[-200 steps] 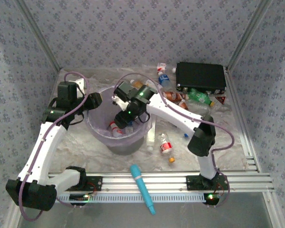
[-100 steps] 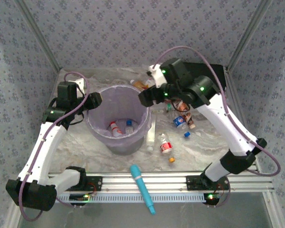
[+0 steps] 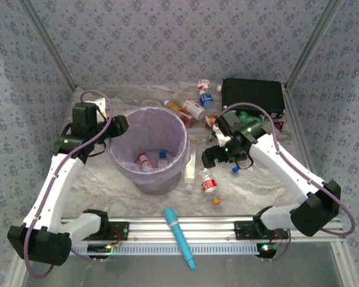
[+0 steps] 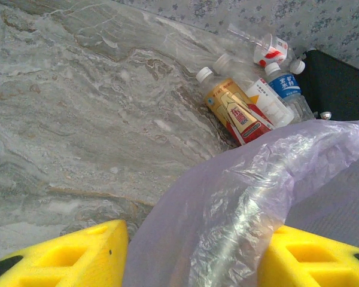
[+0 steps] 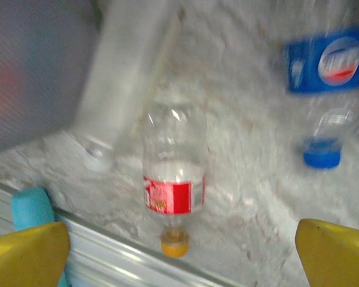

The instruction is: Put the plastic bottles in the bin

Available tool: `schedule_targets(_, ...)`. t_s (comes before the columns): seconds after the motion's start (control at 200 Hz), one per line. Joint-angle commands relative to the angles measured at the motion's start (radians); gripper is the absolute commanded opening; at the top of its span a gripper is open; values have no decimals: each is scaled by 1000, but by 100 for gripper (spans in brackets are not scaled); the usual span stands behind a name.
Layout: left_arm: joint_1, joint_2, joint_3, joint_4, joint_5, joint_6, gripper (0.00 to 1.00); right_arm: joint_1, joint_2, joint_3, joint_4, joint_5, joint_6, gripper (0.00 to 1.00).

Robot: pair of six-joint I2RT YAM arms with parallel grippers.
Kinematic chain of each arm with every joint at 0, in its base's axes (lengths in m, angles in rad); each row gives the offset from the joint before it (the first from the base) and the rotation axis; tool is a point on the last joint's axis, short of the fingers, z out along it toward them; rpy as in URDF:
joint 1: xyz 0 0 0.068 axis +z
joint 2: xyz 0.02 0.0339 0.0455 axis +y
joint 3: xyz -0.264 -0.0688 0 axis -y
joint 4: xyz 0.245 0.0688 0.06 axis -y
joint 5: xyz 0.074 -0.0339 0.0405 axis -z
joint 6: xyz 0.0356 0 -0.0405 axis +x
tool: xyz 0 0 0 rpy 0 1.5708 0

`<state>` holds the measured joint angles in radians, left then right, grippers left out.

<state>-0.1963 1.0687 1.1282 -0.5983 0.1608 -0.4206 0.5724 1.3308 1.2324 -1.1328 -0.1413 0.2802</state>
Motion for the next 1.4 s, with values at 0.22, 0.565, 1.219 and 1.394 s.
schedule_targets(0.22, 3, 8, -11, 21, -6, -19, 55, 105, 72, -241, 185, -107, 123, 100)
schedule_targets(0.565, 2, 18, -2, 24, -6, -12, 55, 122, 181, -313, 287, -64, 117, 90)
schedule_targets(1.219, 4, 24, -9, 41, -7, -10, 55, 42, 106, -223, 208, -14, 54, 64)
schedule_targets(1.394, 3, 27, -15, 57, -1, -14, 55, 2, 38, -91, 78, 29, 0, 63)
